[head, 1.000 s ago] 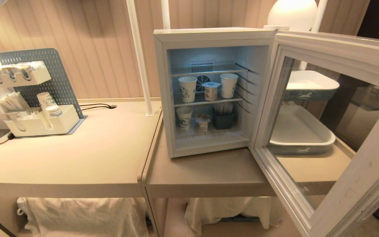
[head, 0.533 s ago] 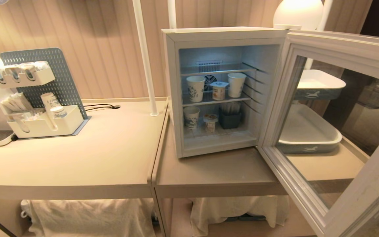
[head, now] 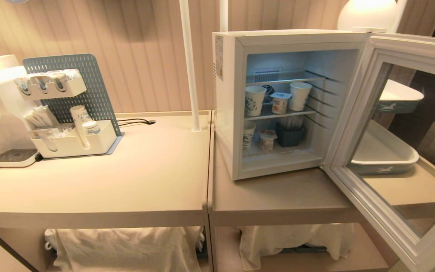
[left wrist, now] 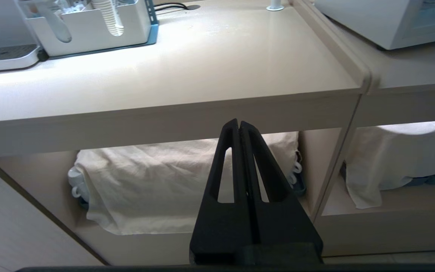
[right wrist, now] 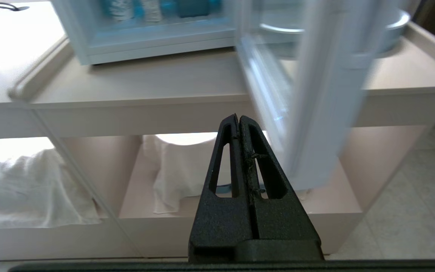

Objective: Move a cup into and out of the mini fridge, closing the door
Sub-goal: Take the yoghurt out of the freezer

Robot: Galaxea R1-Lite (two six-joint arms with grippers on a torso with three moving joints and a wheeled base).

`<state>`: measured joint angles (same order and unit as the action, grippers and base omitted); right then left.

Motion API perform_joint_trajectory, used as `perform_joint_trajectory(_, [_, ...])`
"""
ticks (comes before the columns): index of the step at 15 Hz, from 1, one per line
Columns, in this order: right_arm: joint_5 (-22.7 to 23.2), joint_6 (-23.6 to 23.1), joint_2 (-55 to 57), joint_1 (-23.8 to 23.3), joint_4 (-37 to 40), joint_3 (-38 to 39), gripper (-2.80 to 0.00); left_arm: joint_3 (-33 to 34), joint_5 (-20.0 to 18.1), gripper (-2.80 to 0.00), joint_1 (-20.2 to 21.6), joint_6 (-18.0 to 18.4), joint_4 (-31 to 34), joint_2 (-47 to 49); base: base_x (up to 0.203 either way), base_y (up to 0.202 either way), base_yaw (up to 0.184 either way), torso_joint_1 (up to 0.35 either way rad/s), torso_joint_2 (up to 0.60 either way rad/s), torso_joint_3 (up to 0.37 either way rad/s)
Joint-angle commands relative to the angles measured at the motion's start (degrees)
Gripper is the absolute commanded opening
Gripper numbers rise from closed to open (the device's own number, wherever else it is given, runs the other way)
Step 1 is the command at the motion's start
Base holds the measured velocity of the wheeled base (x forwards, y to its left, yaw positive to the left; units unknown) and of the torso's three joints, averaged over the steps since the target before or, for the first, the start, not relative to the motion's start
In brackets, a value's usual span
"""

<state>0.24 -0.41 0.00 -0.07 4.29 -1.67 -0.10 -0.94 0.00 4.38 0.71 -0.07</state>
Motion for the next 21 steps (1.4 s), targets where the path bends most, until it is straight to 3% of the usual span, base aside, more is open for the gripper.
perform_joint_trajectory(1, [0.0, 0.0, 0.1, 0.0, 0.0, 0.0, -2.8, 0.0, 0.0, -2.8, 0.0, 0.0, 0.0, 0.1, 0.0, 0.194, 0.0, -0.004, 0.01, -0.009])
perform_joint_trajectory(7, [0.0, 0.0, 0.1, 0.0, 0.0, 0.0, -2.8, 0.0, 0.1, -2.8, 0.0, -0.2, 0.0, 0.1, 0.0, 0.171, 0.002, 0.005, 0.0, 0.0])
perform_joint_trajectory(12, [0.0, 0.0, 0.1, 0.0, 0.0, 0.0, -2.8, 0.0, 0.0, -2.8, 0.0, -0.1, 0.0, 0.1, 0.0, 0.01, -0.002, 0.0, 0.0, 0.002])
perform_joint_trajectory(21, [0.0, 0.0, 0.1, 0.0, 0.0, 0.0, -2.8, 0.0, -0.2, -2.8, 0.0, 0.5, -0.1, 0.1, 0.185, 0.126, -0.004, 0.003, 0.0, 0.003])
